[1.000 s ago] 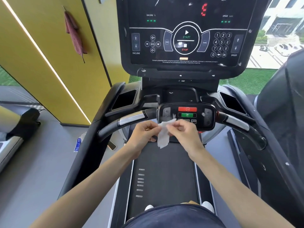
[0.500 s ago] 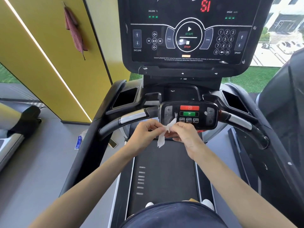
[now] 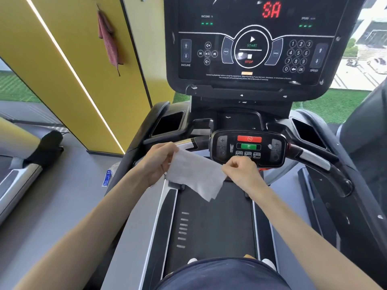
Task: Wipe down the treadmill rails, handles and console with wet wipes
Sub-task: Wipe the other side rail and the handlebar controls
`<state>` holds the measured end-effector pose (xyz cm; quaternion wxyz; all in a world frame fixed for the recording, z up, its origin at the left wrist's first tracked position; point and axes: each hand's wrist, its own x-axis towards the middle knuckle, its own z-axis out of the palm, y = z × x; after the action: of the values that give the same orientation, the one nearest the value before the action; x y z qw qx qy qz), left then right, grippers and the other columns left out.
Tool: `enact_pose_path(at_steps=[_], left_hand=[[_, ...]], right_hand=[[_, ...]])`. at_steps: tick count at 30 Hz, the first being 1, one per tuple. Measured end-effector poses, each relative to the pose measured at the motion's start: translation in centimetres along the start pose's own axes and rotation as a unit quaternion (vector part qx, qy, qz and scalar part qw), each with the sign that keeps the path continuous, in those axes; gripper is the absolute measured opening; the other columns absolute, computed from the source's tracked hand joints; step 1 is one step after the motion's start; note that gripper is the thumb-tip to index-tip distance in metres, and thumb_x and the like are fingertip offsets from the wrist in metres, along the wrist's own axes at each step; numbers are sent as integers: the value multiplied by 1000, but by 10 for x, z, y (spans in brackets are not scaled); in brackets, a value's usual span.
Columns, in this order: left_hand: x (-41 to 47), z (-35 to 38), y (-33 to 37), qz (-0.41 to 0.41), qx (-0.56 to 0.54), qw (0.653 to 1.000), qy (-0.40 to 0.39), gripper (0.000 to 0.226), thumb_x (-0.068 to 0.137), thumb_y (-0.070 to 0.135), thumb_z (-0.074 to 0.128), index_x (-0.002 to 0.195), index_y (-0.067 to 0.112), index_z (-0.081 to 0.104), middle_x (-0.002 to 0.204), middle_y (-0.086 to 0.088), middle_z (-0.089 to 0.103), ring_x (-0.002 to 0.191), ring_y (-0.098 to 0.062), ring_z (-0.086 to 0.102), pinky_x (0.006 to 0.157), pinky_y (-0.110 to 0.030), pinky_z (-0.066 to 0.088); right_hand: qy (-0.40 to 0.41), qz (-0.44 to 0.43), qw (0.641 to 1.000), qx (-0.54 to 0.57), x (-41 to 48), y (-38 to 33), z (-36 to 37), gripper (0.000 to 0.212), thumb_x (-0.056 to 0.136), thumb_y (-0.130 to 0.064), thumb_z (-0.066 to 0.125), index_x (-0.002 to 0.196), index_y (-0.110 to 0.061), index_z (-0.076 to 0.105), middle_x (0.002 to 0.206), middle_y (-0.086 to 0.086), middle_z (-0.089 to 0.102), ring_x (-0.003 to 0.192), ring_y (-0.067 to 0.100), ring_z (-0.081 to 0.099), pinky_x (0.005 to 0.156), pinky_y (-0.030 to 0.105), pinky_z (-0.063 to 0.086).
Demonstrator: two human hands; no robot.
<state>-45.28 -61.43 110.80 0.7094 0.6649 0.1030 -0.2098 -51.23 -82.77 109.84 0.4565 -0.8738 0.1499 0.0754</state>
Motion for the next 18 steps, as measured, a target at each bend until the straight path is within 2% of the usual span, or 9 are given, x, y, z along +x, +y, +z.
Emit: enact_pose_path(at_steps=[2,4,6,8,11,13,15,16,18], left_hand=[[-3,-2,0,-49,-29,998,-13,21,88,13,48,68,13,55,58,-2,54,49,-15,50,49,-23,38],[-6,-2,0,-81,-45,995,-37,21,89,18,47,72,12,58,61,-4,59,49,-17,55,53,-26,39],[-9,0,1,-70,-54,995,-42,24,91,16,45,75,8,61,63,-5,64,50,-17,59,51,-24,43],[-10,5,1,-37,-68,996,-32,27,94,12,44,76,7,63,62,-4,66,50,-15,61,48,-20,46],[-9,7,2,-4,-70,997,-22,23,94,11,45,80,8,62,69,-4,64,57,-14,58,52,-22,44],[-9,7,3,-12,-71,997,-26,22,94,12,45,80,9,61,67,-3,62,56,-14,56,52,-23,41],[-12,11,4,-23,-59,998,-32,24,94,14,45,76,10,61,60,-2,60,49,-13,54,47,-21,40],[-14,14,5,-16,-51,998,-30,24,94,13,46,75,10,60,59,-1,58,48,-12,53,46,-20,40],[-18,18,6,23,-18,999,-39,26,94,9,45,71,12,56,59,3,55,50,-10,50,46,-18,40]], right_hand=[[56,-55,990,-120,-1,0,2,9,82,-17,59,73,-15,62,74,-4,64,74,16,57,63,30,45],[131,-166,955,-206,-3,3,8,2,83,-14,60,84,-13,62,80,0,63,79,21,58,68,34,46],[175,-223,943,-173,-7,6,17,21,84,-13,64,104,-12,61,94,1,63,89,20,56,73,32,46],[188,-220,955,-71,-12,2,20,22,85,-15,65,106,-15,60,92,-3,62,87,15,56,72,28,46],[79,-179,979,53,-16,-4,25,3,86,-16,64,89,-16,65,78,-4,66,78,14,63,68,25,50],[29,-225,974,1,-19,-3,30,14,85,-22,68,98,-18,68,88,-6,67,87,9,61,74,20,48],[18,-252,968,-14,-16,-2,35,22,84,-24,70,105,-19,66,95,-6,66,92,5,59,79,18,47],[-4,-220,975,34,-16,-4,34,21,86,-23,69,106,-18,65,95,-3,67,90,5,62,78,18,47],[-90,-70,970,213,-15,-13,32,22,93,-28,60,108,-12,62,96,9,71,85,13,68,72,23,49]])
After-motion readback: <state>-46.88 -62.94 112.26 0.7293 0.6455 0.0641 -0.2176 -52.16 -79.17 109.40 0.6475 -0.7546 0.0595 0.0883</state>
